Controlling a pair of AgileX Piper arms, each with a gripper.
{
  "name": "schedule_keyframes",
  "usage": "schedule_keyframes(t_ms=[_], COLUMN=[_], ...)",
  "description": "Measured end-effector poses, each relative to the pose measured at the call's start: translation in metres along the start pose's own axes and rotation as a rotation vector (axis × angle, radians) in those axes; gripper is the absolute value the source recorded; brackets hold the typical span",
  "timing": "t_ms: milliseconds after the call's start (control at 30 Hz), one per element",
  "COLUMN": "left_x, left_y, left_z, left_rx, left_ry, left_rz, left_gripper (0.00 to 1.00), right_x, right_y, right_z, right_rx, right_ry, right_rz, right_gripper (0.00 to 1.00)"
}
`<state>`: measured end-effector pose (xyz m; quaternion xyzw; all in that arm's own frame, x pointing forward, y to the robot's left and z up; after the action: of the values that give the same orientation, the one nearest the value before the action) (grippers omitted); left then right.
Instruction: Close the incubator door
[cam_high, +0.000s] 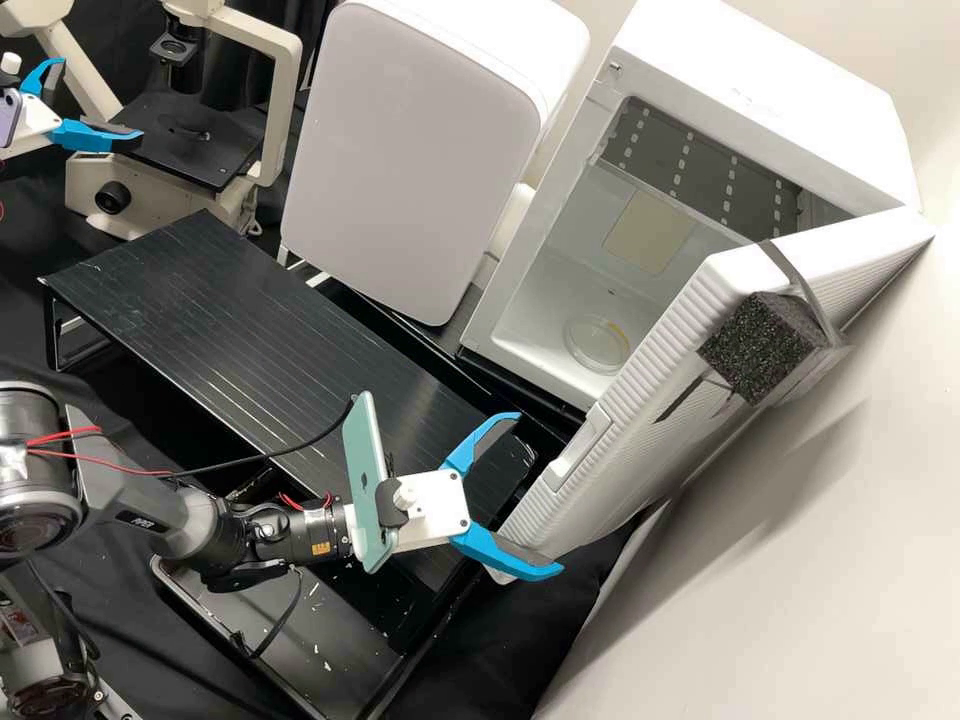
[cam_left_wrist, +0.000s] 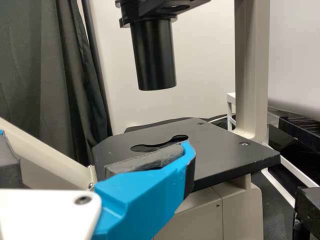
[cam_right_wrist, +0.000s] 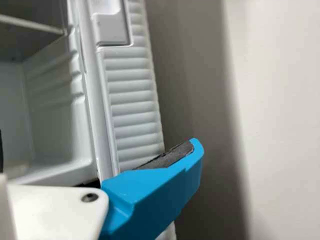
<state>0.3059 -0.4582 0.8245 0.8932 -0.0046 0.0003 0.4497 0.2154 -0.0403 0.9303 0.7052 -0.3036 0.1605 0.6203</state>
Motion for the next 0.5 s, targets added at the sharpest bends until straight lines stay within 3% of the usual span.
schedule_keyframes(t_ms=[100, 133, 300, 333, 433, 500], left_x=[0.0, 0.0, 0.0, 0.0, 0.0, 0.0], left_y=[0.0, 0.0, 0.0, 0.0, 0.0, 0.0], left_z=[0.0, 0.0, 0.0, 0.0, 0.0, 0.0], left_rx=[0.0, 0.0, 0.0, 0.0, 0.0, 0.0], left_ry=[0.0, 0.0, 0.0, 0.0, 0.0, 0.0], left_rz=[0.0, 0.0, 0.0, 0.0, 0.0, 0.0], left_gripper=[1.0, 1.0, 1.0, 1.0, 1.0, 1.0], right_x=[-0.002, -0.006, -0.024, -0.029, -0.046, -0.062], right_y=[0.003, 0.004, 0.002, 0.001, -0.002, 0.0], right_z=[-0.005, -0.007, -0.028, -0.036, -0.061, -0.082], right_rx=[0.058, 0.091, 0.171, 0.183, 0.173, 0.183], right_ry=[0.022, 0.03, 0.106, 0.145, 0.291, 0.429], right_rz=[0.005, -0.015, -0.111, -0.139, -0.219, -0.255], right_gripper=[1.0, 1.0, 1.0, 1.0, 1.0, 1.0])
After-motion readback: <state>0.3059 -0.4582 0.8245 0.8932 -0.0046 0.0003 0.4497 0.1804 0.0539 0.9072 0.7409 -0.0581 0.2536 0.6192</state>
